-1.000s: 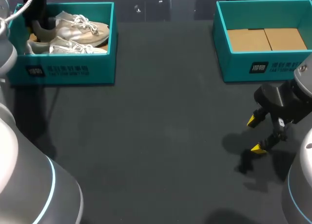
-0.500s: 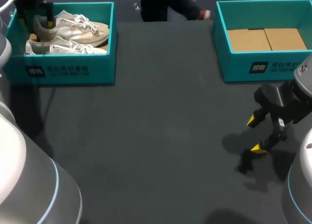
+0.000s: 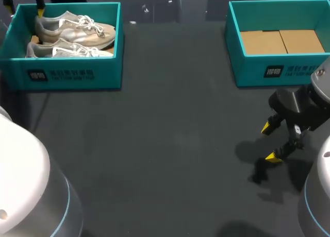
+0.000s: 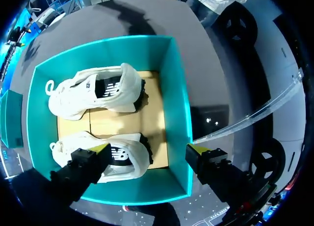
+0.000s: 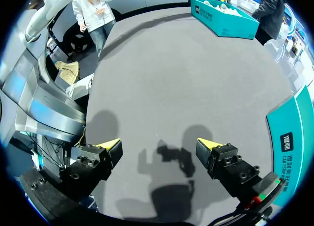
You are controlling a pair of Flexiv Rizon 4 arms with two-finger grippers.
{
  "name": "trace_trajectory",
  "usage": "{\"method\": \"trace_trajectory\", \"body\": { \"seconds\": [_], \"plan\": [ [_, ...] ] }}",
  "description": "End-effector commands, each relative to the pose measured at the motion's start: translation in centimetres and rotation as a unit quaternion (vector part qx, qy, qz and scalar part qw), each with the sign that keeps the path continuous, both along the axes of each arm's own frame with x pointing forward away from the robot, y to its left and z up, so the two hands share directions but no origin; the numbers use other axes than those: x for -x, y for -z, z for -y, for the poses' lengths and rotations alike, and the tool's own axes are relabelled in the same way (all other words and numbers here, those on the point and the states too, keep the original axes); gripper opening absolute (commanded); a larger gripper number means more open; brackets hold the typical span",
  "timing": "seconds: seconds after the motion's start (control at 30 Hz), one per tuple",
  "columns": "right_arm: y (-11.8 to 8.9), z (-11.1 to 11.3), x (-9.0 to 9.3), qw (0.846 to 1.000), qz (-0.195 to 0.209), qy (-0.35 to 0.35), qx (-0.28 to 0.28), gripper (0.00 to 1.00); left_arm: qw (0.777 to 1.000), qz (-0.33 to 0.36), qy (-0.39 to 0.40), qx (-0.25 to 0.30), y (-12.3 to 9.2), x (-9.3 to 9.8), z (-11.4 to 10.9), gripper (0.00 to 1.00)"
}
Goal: Take the shoe out of the shoebox, open the shoe tongue, remove and reinsert the insole, then place the shoe into the shoebox
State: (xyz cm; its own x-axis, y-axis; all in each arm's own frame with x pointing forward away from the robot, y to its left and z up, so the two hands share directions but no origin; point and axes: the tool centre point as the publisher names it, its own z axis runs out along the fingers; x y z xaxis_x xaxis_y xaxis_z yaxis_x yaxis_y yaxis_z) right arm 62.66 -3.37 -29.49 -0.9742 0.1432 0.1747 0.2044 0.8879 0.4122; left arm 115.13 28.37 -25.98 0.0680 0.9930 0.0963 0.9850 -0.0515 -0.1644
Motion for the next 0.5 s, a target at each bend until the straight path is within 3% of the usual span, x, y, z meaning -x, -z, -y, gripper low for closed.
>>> {"method": "trace_trajectory", "body": {
  "seconds": [0.03, 0.5],
  "plan": [
    [0.06, -0.05, 0.14, 1.0, 0.001, 0.001, 0.001, 1.0, 0.999, 0.031, -0.006, -0.028, -2.34, 5.55, 0.28, 1.0],
    [0.06, -0.05, 0.14, 1.0, 0.001, 0.001, 0.001, 1.0, 0.999, 0.026, -0.006, -0.024, -2.58, 6.11, 0.16, 1.0]
  ]
}}
